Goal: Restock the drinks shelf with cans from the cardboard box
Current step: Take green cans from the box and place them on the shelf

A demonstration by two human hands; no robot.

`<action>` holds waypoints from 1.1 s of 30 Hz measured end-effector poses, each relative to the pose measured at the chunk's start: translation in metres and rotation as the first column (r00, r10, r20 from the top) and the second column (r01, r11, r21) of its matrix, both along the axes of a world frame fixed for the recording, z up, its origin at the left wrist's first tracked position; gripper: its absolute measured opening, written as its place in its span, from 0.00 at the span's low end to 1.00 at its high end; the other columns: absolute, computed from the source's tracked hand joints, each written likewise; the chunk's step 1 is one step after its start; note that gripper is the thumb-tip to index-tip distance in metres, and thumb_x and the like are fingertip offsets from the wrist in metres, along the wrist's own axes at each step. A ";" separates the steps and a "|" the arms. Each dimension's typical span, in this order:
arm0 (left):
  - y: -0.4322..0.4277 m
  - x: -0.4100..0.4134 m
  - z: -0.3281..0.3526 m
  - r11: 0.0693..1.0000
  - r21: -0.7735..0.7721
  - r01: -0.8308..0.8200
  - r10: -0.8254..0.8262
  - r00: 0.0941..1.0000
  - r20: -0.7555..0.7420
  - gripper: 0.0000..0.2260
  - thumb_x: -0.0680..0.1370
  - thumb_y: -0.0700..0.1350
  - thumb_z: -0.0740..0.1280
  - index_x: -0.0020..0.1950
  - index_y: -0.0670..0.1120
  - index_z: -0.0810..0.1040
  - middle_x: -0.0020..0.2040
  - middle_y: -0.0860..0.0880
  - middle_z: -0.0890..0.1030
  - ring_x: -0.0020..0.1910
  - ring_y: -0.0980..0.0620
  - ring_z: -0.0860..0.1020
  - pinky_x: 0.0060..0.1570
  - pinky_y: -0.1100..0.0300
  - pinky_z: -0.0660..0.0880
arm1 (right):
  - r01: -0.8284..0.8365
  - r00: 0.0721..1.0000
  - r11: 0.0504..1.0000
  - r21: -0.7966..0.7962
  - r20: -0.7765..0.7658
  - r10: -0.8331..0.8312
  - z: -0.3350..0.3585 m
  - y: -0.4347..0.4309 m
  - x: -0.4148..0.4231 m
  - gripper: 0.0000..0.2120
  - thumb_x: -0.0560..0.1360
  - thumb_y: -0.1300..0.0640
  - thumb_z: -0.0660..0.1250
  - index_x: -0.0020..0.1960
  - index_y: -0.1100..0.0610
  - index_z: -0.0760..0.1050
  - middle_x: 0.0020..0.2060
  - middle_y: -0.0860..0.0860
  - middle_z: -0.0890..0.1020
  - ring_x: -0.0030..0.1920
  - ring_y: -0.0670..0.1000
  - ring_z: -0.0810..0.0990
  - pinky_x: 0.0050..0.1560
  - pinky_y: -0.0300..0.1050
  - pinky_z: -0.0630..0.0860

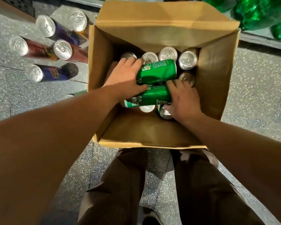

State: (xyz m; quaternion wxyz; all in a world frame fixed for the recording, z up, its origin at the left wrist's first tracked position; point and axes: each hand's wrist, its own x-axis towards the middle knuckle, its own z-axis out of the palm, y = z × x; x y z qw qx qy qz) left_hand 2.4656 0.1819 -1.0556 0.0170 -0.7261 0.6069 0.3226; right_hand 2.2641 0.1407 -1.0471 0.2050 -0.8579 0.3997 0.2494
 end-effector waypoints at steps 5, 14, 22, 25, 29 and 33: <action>-0.014 -0.005 -0.002 1.000 0.023 0.018 -0.017 0.998 -0.056 0.35 0.70 0.61 0.69 0.72 0.47 0.64 0.66 0.45 0.72 0.65 0.44 0.67 0.62 0.52 0.64 | 0.004 1.000 1.000 0.005 0.030 -0.004 -0.003 -0.001 0.001 0.34 0.66 0.48 0.74 0.68 0.56 0.67 0.61 0.56 0.73 0.59 0.59 0.72 0.52 0.53 0.71; -0.022 -0.003 -0.010 0.999 0.019 0.025 -0.025 1.000 -0.004 0.36 0.69 0.63 0.70 0.70 0.46 0.67 0.63 0.45 0.74 0.63 0.43 0.71 0.59 0.49 0.69 | 0.011 0.996 0.999 0.052 0.083 -0.016 -0.008 -0.002 0.006 0.33 0.65 0.50 0.75 0.67 0.55 0.67 0.59 0.55 0.74 0.57 0.59 0.73 0.50 0.54 0.72; -0.021 -0.003 -0.007 0.999 0.032 0.003 -0.003 1.000 -0.008 0.33 0.69 0.59 0.73 0.67 0.45 0.69 0.61 0.43 0.75 0.59 0.41 0.73 0.59 0.50 0.68 | 0.102 0.980 0.981 0.167 0.151 -0.127 0.000 -0.006 0.003 0.30 0.63 0.52 0.76 0.63 0.54 0.71 0.57 0.51 0.76 0.56 0.57 0.74 0.47 0.49 0.72; -0.019 -0.003 -0.005 0.998 0.029 -0.057 0.057 0.998 -0.007 0.31 0.69 0.58 0.73 0.66 0.44 0.70 0.59 0.43 0.76 0.57 0.41 0.74 0.56 0.52 0.67 | 0.138 0.967 0.969 0.205 0.185 -0.176 0.009 -0.009 -0.001 0.29 0.63 0.53 0.76 0.62 0.53 0.73 0.55 0.50 0.78 0.54 0.55 0.76 0.46 0.46 0.71; -0.016 -0.004 -0.002 0.995 0.019 -0.095 0.096 0.995 -0.012 0.30 0.69 0.58 0.73 0.64 0.45 0.71 0.58 0.44 0.77 0.56 0.42 0.74 0.54 0.53 0.68 | 0.141 0.961 0.966 0.217 0.206 -0.187 0.023 -0.009 0.001 0.28 0.63 0.50 0.77 0.60 0.53 0.73 0.52 0.51 0.79 0.52 0.55 0.78 0.48 0.47 0.74; -0.012 -0.005 0.003 0.987 0.037 -0.157 0.157 0.987 -0.021 0.28 0.68 0.59 0.73 0.62 0.46 0.71 0.56 0.45 0.78 0.54 0.44 0.76 0.49 0.55 0.66 | 0.127 0.960 0.969 0.213 0.217 -0.174 0.034 -0.008 -0.002 0.28 0.63 0.47 0.77 0.59 0.53 0.73 0.50 0.50 0.80 0.51 0.53 0.78 0.47 0.46 0.75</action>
